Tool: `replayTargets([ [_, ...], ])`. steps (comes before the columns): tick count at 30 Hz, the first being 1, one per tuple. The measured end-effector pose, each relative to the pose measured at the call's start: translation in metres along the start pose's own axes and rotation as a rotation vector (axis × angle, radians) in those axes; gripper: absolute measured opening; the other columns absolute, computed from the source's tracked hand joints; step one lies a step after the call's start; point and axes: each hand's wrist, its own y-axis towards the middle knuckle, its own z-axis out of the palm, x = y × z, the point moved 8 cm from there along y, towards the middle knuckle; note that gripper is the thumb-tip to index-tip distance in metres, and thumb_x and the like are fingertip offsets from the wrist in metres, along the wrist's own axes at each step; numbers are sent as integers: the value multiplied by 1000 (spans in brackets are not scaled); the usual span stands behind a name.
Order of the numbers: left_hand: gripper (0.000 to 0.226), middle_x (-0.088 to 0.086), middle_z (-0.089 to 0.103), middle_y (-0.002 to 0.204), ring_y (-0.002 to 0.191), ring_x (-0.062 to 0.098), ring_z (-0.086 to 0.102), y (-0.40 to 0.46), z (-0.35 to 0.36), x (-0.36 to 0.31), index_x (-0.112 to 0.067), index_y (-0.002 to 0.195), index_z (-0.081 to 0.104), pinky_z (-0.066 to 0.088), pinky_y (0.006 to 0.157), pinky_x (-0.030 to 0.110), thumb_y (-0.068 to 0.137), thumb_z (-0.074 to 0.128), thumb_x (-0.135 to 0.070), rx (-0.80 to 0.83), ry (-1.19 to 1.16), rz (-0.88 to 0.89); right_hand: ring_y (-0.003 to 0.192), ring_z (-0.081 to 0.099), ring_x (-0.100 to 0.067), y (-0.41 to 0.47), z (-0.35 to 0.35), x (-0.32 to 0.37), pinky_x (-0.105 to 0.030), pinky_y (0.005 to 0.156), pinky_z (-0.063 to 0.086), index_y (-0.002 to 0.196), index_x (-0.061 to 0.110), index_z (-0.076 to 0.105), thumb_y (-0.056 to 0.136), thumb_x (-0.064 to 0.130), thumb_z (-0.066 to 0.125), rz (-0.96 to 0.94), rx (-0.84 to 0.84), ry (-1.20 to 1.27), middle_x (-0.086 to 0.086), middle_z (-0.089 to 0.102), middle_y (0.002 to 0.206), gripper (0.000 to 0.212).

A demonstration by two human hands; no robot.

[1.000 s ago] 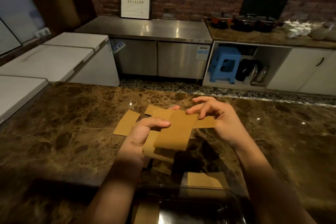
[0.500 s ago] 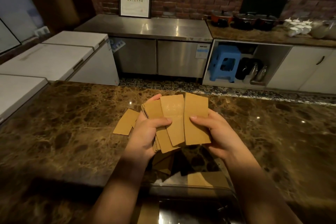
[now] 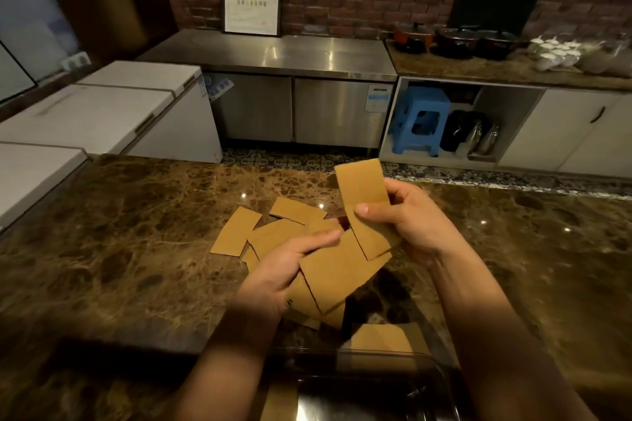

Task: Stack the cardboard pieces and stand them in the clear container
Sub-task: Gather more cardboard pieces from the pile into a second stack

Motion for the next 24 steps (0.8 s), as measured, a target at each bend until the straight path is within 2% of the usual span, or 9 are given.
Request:
replayTargets([
  [2, 44, 13, 77, 100, 85, 26, 75, 2, 1, 3, -7, 105, 78, 62, 72, 36, 62, 81, -15, 4, -10, -7, 83, 76, -30, -1, 2, -3, -39, 68, 62, 111, 11, 69, 86, 0, 70, 6, -85, 161, -12, 78, 96, 28],
  [4, 49, 18, 73, 105, 87, 30, 72, 5, 4, 12, 0, 106, 75, 60, 76, 39, 59, 75, -9, 13, 24, -92, 79, 76, -28, -2, 5, -9, -37, 63, 62, 111, 11, 68, 88, 0, 68, 11, -166, 237, -9, 78, 90, 26],
  [7, 62, 28, 70, 117, 101, 38, 71, 3, 18, 21, 6, 125, 64, 60, 82, 44, 64, 61, -5, 119, -35, -181, 96, 72, -36, -4, 7, -16, -52, 84, 60, 106, 14, 71, 94, 12, 63, 37, -244, 313, -8, 77, 92, 14],
  [9, 66, 36, 63, 123, 106, 49, 67, 3, 22, 15, -9, 139, 56, 58, 84, 55, 74, 50, 1, 176, -203, -131, 94, 73, -31, -6, 5, -20, -48, 83, 60, 106, 13, 72, 98, 17, 57, 81, -289, 432, -10, 77, 93, 18],
  [11, 63, 34, 66, 113, 93, 48, 68, 4, 17, 4, -22, 134, 62, 59, 77, 55, 77, 46, 1, 185, -264, -38, 85, 76, -21, -9, -1, -22, -38, 72, 60, 107, 16, 72, 98, 17, 56, 103, -320, 419, -8, 78, 94, 19],
  [14, 46, 23, 69, 90, 70, 32, 65, 1, 5, -11, -23, 125, 64, 56, 60, 40, 82, 56, -9, 91, -267, 92, 81, 77, -22, -14, -1, -26, -37, 63, 60, 110, 16, 69, 95, 10, 61, 142, -306, 390, -8, 78, 95, 18],
  [16, 24, 16, 73, 89, 68, 29, 70, -2, -4, -17, -26, 114, 69, 58, 55, 36, 91, 62, -32, -8, -239, 173, 81, 77, -22, -18, 7, -27, -37, 61, 62, 112, 12, 66, 93, 8, 65, 160, -228, 380, -7, 79, 89, 20],
  [19, 34, 10, 78, 99, 81, 26, 76, -4, -14, -23, -33, 107, 74, 60, 57, 37, 91, 55, -55, -125, -142, 270, 88, 77, -21, -22, 20, -23, -33, 67, 62, 113, 12, 67, 91, 11, 69, 128, -115, 234, -5, 80, 94, 22],
  [24, 54, 14, 78, 97, 78, 26, 77, -3, -15, -17, -20, 126, 67, 60, 56, 35, 90, 57, -60, -146, -139, 204, 87, 77, -16, -22, 20, -13, -22, 66, 60, 114, 17, 72, 93, 11, 67, 65, -67, 82, -2, 80, 98, 23],
])
